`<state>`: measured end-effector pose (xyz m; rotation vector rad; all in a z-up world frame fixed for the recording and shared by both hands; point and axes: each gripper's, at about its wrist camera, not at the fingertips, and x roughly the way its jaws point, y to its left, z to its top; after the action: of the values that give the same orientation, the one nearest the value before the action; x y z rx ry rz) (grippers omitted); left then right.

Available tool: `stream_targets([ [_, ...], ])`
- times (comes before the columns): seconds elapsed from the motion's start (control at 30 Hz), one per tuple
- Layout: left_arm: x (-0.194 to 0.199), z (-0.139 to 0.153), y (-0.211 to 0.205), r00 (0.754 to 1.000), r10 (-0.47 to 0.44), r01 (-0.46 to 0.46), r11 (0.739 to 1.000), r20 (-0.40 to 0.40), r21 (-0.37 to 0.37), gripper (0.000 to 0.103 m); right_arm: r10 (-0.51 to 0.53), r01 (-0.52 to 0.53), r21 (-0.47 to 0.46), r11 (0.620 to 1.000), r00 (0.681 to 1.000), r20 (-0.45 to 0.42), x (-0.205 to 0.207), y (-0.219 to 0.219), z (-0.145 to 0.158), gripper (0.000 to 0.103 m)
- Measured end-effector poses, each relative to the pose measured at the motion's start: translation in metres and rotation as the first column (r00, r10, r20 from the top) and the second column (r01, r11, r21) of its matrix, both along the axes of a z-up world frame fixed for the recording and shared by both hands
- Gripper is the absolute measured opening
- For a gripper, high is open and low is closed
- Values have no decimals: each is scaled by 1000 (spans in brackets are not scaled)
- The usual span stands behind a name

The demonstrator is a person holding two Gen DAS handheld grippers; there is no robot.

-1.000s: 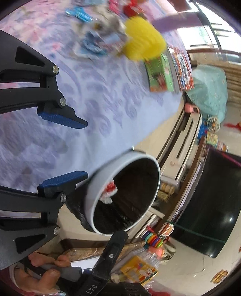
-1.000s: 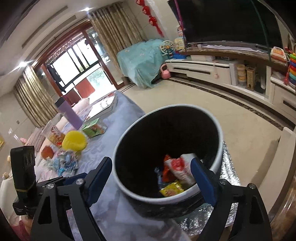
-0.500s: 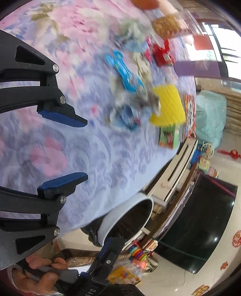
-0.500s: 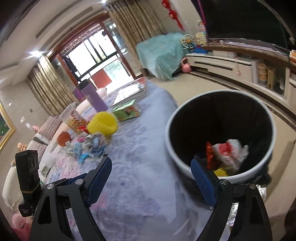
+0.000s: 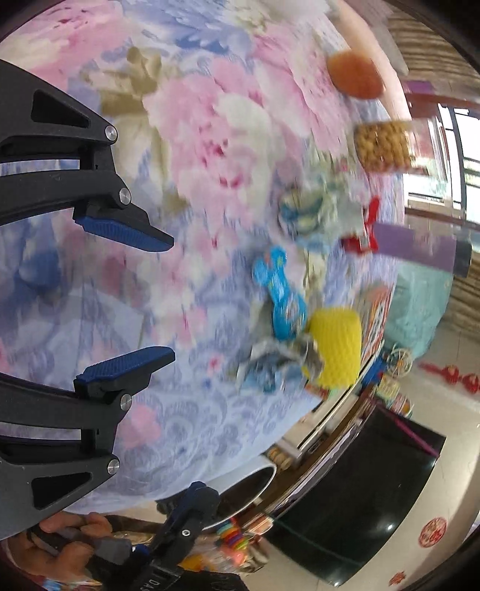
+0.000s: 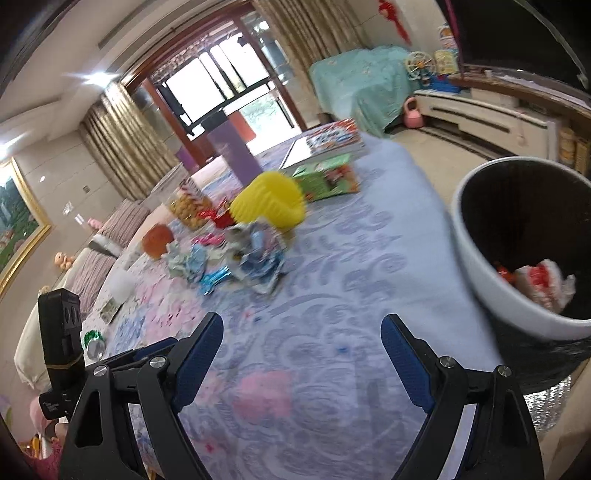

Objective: Collect trash
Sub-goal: 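Move both tools back to the table toward the crumpled wrappers, then grasp a crumpled blue-white wrapper with the left tool while the right tool grasps another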

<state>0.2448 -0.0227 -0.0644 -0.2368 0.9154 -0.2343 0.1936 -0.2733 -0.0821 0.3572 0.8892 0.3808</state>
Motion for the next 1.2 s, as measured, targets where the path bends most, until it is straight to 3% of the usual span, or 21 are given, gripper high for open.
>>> stream_targets([
  [0.5,16,-9,44,995,96,-97,995,-21,-19,58,57,-57,2,998,998,-36,17,41,-18,89],
  [0.87,64,-8,54,994,112,-113,993,-6,-45,69,47,-46,22,999,998,-44,44,54,-25,89],
  [1.13,110,-11,56,991,129,-126,989,32,-79,69,32,-30,37,999,998,-52,77,59,-31,88],
  [1.2,115,-12,56,989,139,-136,989,43,-65,62,30,-27,43,999,998,-55,83,60,-33,86],
])
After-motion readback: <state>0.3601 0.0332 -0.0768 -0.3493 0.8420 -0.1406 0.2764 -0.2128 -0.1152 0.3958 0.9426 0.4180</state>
